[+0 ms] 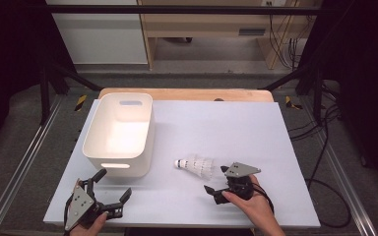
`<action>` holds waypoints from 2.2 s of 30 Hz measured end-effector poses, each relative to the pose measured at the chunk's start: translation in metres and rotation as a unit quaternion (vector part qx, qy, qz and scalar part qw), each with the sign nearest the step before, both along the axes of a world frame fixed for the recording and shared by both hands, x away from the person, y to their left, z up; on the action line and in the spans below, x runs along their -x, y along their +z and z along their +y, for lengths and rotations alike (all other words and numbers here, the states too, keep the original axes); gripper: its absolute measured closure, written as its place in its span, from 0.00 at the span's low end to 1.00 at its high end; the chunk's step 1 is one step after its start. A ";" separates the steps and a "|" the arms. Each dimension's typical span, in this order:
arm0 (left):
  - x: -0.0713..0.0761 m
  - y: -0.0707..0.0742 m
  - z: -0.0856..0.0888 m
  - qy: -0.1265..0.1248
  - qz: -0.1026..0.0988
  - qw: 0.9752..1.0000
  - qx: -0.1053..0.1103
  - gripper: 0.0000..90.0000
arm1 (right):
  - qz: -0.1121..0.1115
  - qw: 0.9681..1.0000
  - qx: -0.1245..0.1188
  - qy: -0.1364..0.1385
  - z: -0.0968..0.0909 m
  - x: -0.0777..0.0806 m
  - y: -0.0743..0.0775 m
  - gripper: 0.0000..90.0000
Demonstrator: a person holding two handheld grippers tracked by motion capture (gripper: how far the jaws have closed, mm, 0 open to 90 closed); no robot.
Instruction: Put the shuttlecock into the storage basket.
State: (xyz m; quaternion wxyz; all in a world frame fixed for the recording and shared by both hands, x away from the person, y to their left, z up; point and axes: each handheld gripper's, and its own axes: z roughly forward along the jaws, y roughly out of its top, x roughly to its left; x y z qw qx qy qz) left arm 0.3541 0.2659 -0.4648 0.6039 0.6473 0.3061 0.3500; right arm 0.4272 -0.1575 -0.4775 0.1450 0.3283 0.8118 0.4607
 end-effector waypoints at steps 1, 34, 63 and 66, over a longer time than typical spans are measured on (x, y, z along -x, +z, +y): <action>0.000 0.000 0.000 0.000 0.000 1.000 0.000 0.01 | 0.002 1.000 0.003 -0.001 0.000 0.000 0.000 0.09; 0.000 -0.001 -0.001 0.000 0.002 1.000 0.000 0.01 | 0.017 1.000 0.025 -0.004 0.021 -0.013 -0.004 0.22; 0.000 0.000 -0.001 0.002 0.002 1.000 0.000 0.01 | 0.013 0.999 0.031 0.010 0.035 -0.019 -0.004 0.40; 0.000 0.000 -0.001 0.002 0.001 1.000 0.000 0.01 | 0.012 0.999 0.032 0.012 0.035 -0.019 -0.004 0.41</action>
